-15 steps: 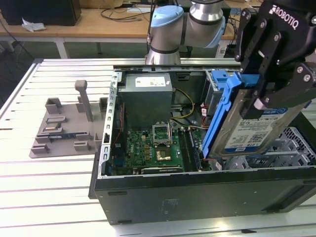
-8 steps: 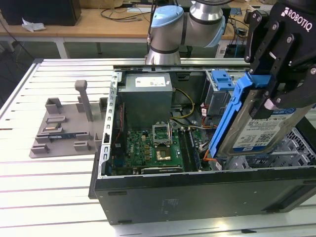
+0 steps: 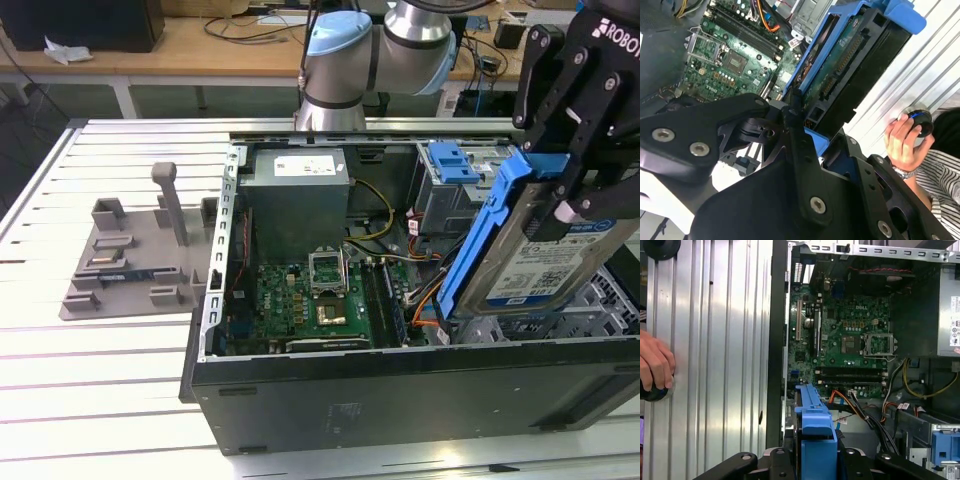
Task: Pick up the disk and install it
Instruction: 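Pick up the disk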
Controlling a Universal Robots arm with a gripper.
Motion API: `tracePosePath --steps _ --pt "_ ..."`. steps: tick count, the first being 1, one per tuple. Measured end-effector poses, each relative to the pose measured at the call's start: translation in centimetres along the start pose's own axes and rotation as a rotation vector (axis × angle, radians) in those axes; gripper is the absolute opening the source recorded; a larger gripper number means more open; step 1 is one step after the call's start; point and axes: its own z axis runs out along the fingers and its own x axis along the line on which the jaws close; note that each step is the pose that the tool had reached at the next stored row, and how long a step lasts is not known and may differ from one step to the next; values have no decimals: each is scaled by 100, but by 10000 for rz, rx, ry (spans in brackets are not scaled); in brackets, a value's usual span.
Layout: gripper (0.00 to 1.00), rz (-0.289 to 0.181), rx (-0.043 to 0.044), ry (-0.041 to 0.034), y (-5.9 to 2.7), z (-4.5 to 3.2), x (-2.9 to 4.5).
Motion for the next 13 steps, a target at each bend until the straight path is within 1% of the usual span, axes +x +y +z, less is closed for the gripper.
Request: tracePosePath --steps 9,13 --pt "37 0 -5 -1 -130 26 -6" --pt "37 1 -28 -2 -209 88 -11"
